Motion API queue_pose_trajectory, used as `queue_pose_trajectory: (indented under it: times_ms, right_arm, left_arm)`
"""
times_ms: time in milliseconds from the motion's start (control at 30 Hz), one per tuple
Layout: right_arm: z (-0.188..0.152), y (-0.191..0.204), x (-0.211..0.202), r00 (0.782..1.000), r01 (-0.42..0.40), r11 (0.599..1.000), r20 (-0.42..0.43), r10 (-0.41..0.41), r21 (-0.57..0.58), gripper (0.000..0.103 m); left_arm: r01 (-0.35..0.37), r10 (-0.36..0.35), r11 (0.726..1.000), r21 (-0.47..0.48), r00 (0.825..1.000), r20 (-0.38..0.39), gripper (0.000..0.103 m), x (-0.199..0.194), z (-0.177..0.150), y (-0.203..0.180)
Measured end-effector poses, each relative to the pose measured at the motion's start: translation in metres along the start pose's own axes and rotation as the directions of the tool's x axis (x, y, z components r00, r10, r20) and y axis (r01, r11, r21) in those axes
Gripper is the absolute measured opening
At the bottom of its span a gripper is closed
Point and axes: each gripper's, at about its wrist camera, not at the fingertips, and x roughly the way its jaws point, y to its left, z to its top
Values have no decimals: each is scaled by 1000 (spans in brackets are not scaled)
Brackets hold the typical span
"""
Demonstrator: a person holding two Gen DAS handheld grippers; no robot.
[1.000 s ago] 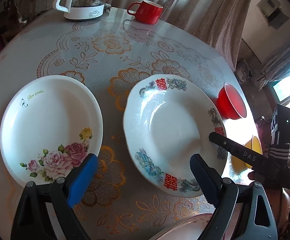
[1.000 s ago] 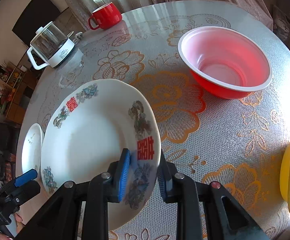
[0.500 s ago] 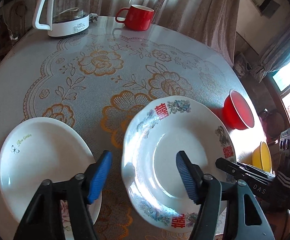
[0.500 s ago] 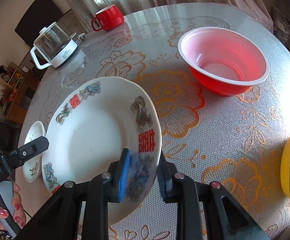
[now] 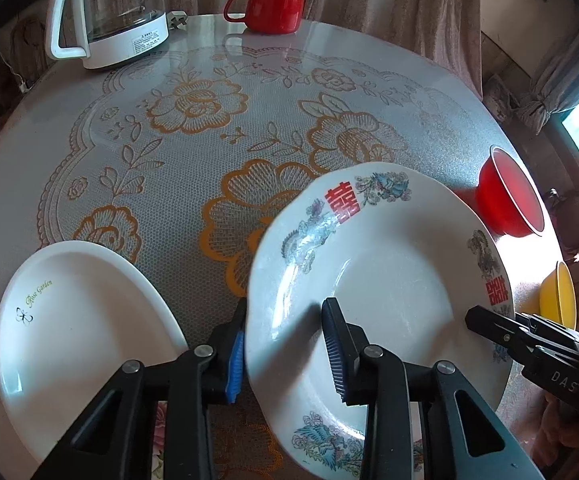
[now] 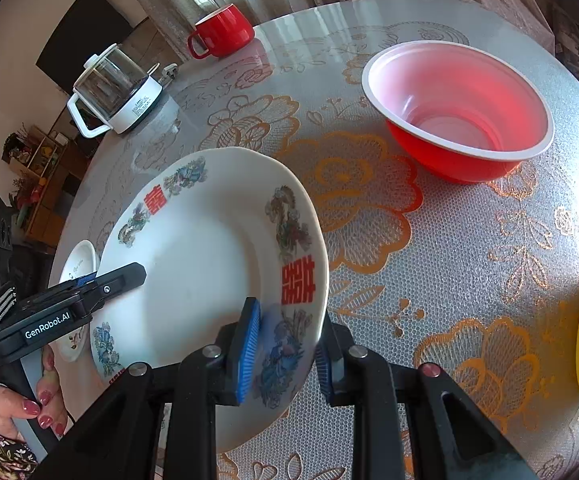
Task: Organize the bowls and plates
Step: 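Lift the red-character plate with both tools and carry it over the pink-rimmed plate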
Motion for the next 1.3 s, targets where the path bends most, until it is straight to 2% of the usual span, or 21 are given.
queue_pose_trajectory:
  times_ms: [167, 533, 767, 1067, 1200, 1300]
  right_arm:
    - [-1, 1, -1, 1000, 26, 1000, 10, -26, -12, 25]
    - [-15, -24, -17, 999, 36, 997, 10, -37, 65, 25]
    - [-25, -30, -33, 999, 1, 997, 32, -3, 79, 22]
    - [-39, -35, -38, 999, -29, 994, 22, 26, 105, 19]
    - [-36, -39, -30, 999, -34, 991, 8, 33, 127, 20]
    - [-36, -40, -29, 1000, -31, 993, 8, 30, 118, 21]
  left_arm:
    - [17, -17, 1000, 4, 1000, -13, 33, -1, -3, -2]
    - [22, -21, 996, 89, 1000, -11, 33, -5, -17, -27]
    - [22, -23, 995, 94, 1000, 7, 33, -13, -21, -31]
    - [41, -39, 994, 105, 999, -19, 33, -14, -39, -32]
    - [8, -7, 990, 143, 1000, -4, 33, -12, -34, -40]
    - [11, -11, 990, 138, 1000, -2, 34, -9, -30, -39]
